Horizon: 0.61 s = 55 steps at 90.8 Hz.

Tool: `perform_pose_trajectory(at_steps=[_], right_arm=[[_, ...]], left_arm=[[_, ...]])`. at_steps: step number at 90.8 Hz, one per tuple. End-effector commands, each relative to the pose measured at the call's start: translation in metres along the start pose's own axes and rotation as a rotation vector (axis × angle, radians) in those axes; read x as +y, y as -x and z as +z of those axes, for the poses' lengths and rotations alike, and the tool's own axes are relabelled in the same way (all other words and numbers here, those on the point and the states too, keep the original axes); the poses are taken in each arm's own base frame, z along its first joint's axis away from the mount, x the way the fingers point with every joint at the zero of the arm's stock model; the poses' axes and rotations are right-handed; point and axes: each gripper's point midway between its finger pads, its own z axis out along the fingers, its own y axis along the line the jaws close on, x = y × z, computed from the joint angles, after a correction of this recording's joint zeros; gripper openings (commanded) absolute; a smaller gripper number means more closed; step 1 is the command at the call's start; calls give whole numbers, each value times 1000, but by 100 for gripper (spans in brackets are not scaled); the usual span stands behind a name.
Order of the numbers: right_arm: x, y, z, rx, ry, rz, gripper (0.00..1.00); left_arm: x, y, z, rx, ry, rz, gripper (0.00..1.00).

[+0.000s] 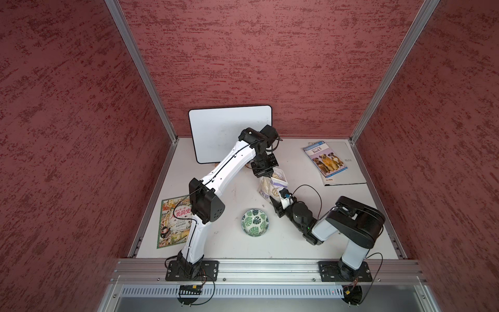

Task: Pour the oats into the breakfast bowl
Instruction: Pick up the oats bag from the center of the board.

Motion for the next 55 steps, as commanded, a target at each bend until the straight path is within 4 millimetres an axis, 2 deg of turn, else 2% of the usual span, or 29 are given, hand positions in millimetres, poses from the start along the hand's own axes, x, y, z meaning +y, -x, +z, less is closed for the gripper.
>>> perform_pose_trajectory(at_steps=[1, 17, 23, 35, 37, 41, 48, 55], right_arm=[[-3, 19, -5, -41, -16, 5, 43], [-5, 28, -11, -14, -18, -20, 42], [-7, 27, -15, 3, -20, -19, 42], [-8, 24, -23, 52, -13, -30, 42], [-9, 28, -25, 47, -13, -30, 42], [-9, 30, -27, 56, -13, -36, 42], [-10, 33, -32, 66, -7, -43, 42], [-10, 37, -38, 81, 3, -50, 39]], left_arm=[[-10, -13, -30, 2, -75, 51, 0], [-6, -16, -33, -1, -68, 80, 0], [-9, -16, -38, -15, -90, 92, 14], [-14, -17, -48, -38, -125, 113, 30], [-15, -17, -50, -42, -130, 116, 33], [-17, -18, -56, -53, -147, 128, 43], [-20, -17, -71, -102, -177, 155, 60], [-14, -14, -89, -180, -171, 172, 69]])
